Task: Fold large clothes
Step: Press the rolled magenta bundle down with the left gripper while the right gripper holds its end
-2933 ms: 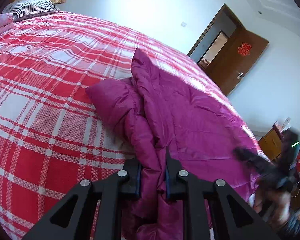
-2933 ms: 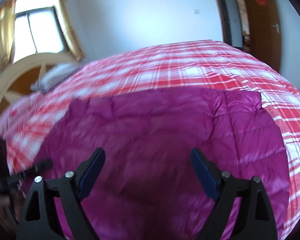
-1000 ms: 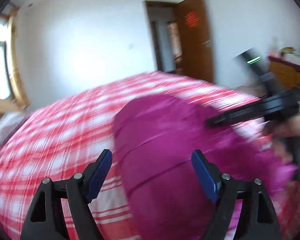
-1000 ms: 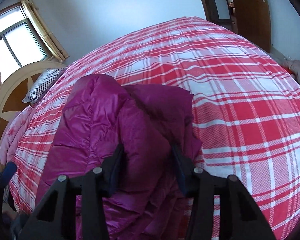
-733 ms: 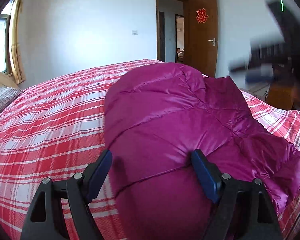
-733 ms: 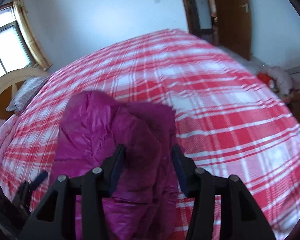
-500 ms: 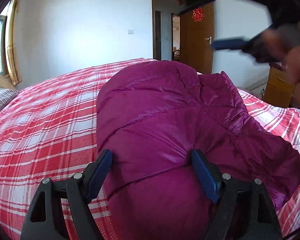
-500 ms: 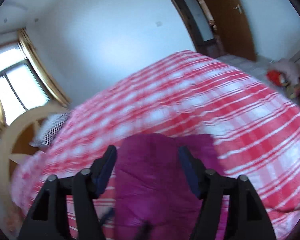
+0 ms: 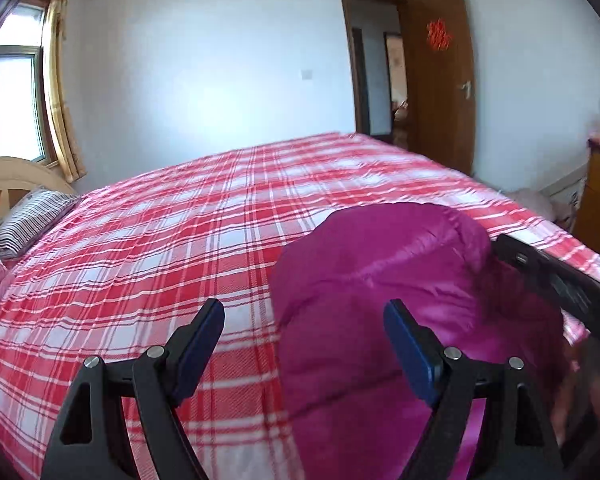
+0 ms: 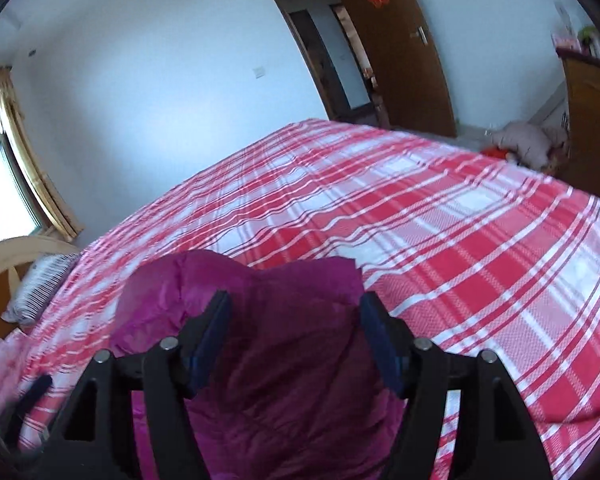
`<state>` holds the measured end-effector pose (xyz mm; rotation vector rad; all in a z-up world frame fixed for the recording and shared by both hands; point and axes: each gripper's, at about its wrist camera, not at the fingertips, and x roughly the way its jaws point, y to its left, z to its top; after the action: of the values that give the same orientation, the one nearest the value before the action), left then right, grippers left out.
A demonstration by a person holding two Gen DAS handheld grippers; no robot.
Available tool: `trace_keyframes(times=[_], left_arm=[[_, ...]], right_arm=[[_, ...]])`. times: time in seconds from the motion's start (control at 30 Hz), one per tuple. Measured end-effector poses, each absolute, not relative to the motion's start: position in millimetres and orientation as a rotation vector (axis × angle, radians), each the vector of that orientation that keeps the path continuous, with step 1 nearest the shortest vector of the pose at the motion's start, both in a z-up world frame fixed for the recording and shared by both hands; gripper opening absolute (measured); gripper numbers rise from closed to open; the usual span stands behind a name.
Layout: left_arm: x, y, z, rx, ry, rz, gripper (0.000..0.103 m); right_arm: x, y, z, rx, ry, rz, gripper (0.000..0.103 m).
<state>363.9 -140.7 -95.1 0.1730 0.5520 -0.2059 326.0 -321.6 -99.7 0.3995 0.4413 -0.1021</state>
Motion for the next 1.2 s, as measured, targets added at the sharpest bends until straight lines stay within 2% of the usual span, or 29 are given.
trace_keyframes(times=[0.13,0.23,0.3,0.4,0.83,1.2], left_arm=[[386.9,-162.8,-115.6,0.205,0.612,-0.17,0.083],[394.1,-169.6,-131.0,0.233,0.649,-0.149,0.085],[397.6,-170.8,-138.7,0.241,0.665,-0.147,0.088],[402.1,-173.9,-141.8,0.253,0.682,-0.152,0.088],[418.6,-172.8,-157.9,0.194,0.779,-0.207,0.092],[424.9,-175.5,-164.8,0.19,0.812,-0.219,0.097]], right_arm=[[315.5,-296.4,-95.7,0.234,0.341,-0.05,0.071],[326.9,-290.7,-104.2,0.179,0.389,-0.039,0.068],[338.3,-297.5,-113.2,0.211,0.437,-0.043,0.055],[352.4,-311.6,-126.9,0.291,0.516,-0.036,0.049],[374.0,-322.0,-153.0,0.362,0.69,-0.047,0.048],[380.9,-323.5,-159.3,0.369,0.737,-0.047,0.048]])
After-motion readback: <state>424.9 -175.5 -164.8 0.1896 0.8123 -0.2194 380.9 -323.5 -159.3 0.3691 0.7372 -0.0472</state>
